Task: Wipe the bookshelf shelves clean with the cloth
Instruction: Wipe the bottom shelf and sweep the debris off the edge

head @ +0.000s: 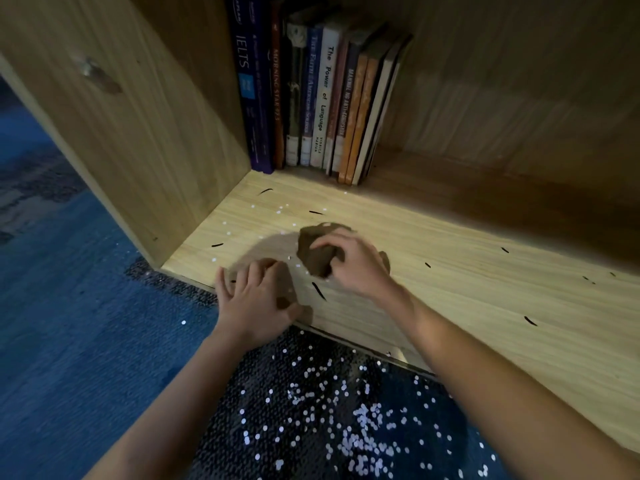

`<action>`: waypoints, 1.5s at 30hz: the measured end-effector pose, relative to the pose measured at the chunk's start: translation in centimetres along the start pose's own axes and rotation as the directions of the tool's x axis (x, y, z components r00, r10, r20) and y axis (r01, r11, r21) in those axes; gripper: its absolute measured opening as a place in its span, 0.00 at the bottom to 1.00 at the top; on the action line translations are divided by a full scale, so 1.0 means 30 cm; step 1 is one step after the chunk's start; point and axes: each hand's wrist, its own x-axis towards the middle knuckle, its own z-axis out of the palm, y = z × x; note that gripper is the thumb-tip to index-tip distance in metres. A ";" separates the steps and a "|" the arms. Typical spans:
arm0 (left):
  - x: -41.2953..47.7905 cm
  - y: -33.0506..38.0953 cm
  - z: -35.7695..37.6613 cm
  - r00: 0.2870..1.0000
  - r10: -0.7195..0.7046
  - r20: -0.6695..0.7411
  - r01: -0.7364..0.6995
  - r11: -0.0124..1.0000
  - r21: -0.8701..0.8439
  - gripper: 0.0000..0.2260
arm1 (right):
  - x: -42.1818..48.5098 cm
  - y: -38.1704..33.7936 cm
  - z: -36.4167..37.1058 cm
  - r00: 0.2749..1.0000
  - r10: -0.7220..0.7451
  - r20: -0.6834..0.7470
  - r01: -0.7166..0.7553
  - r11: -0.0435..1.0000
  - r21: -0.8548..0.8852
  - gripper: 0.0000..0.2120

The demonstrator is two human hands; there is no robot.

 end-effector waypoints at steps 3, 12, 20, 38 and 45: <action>-0.003 -0.014 -0.029 0.998 0.041 0.056 -0.039 0.999 -0.029 0.41 | -0.148 -0.037 0.018 0.993 -0.112 0.046 0.110 0.993 0.041 0.20; -0.008 -0.065 -0.126 0.955 0.156 0.251 -0.164 0.986 0.011 0.42 | -0.153 -0.075 -0.030 0.988 0.080 -0.131 -0.060 0.988 0.144 0.22; -0.004 -0.160 -0.176 0.984 0.099 0.150 -0.108 0.993 0.053 0.35 | -0.280 -0.219 0.026 0.997 0.029 0.074 -0.042 0.982 0.187 0.20; 0.033 -0.062 -0.126 0.979 0.173 0.104 -0.178 0.983 0.043 0.24 | -0.340 -0.181 0.066 0.954 0.224 -0.201 -0.218 0.974 0.051 0.23; 0.064 -0.086 -0.257 0.981 0.072 0.178 -0.068 0.997 -0.030 0.29 | -0.282 -0.271 0.048 0.970 0.192 -0.149 -0.151 0.956 0.250 0.22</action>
